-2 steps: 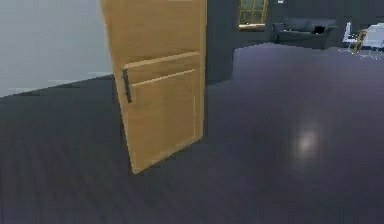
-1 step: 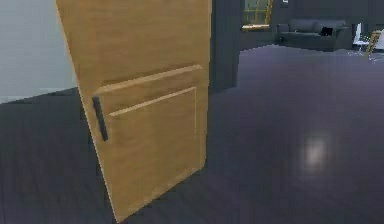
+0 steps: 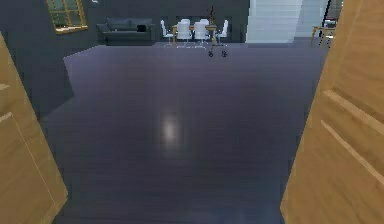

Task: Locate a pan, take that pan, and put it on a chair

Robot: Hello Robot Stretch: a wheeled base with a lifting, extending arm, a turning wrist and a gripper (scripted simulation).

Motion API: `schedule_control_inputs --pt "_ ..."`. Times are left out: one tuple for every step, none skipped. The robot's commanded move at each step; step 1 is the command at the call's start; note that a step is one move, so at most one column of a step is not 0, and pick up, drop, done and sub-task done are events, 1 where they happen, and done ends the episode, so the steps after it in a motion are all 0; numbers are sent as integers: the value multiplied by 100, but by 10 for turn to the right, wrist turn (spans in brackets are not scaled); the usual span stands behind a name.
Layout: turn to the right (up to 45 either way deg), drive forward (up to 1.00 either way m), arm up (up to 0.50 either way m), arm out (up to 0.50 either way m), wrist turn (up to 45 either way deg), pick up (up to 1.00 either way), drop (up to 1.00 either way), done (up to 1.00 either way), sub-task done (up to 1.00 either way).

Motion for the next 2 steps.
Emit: schedule_control_inputs --pt "0 100 0 0 0 0 0 0 0" --pt "90 0 0 0 0 0 0 0 0"
